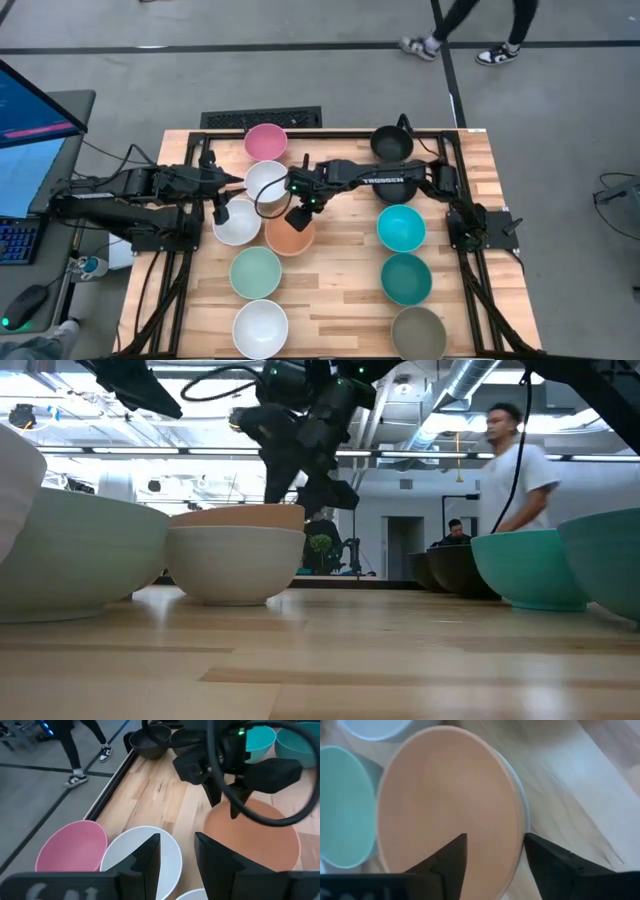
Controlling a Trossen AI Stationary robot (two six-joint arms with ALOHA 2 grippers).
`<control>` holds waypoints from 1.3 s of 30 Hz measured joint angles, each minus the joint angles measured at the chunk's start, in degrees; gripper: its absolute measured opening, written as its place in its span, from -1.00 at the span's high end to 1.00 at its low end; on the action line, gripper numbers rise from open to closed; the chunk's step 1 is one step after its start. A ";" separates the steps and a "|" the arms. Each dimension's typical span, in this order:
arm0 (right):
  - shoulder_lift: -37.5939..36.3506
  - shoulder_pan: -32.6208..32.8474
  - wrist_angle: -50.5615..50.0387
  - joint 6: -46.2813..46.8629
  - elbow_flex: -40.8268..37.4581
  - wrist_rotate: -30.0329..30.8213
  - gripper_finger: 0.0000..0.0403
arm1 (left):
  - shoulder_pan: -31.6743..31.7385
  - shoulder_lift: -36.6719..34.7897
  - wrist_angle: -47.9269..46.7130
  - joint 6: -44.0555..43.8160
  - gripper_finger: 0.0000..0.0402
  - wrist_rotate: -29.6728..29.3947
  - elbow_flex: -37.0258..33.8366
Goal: Nest bowls inside each other
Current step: Move the stack of bowls to the center of the table
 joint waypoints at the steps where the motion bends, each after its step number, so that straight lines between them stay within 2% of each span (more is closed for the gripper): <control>1: 0.00 0.13 0.17 -0.04 0.31 0.20 -0.15 | 0.00 0.00 -0.01 -0.59 0.44 0.00 0.00; 7: -0.04 0.14 -0.65 -1.75 0.43 3.81 -0.21 | 0.00 0.02 -0.35 -3.22 0.44 0.09 0.00; 12: -0.96 -0.78 -3.35 -4.36 0.40 9.29 -0.21 | 0.00 0.02 -0.37 -4.48 0.44 0.11 0.00; 17: -1.09 -2.12 -5.10 -5.61 3.50 9.25 -0.15 | 0.00 0.02 -0.10 -4.78 0.44 0.07 0.00; 19: -1.21 -2.18 -4.30 -6.42 5.59 8.98 -0.06 | 0.00 0.02 0.17 -4.91 0.44 0.01 0.02; 21: -1.36 -2.14 -4.16 -6.59 7.39 6.25 0.07 | 0.00 0.02 0.43 -5.21 0.44 -0.39 0.02; 26: -1.25 -1.59 -5.02 -6.64 8.23 -1.50 0.56 | 0.00 0.77 0.34 -5.87 0.44 -1.69 0.02; 30: -1.20 -0.63 -5.67 -6.62 8.23 -2.99 0.92 | 0.02 2.19 0.37 -6.28 0.44 -1.90 0.04; 39: -1.01 -0.16 -5.44 -6.13 7.90 -6.30 0.97 | 0.02 7.83 0.86 -8.29 0.44 -1.81 0.04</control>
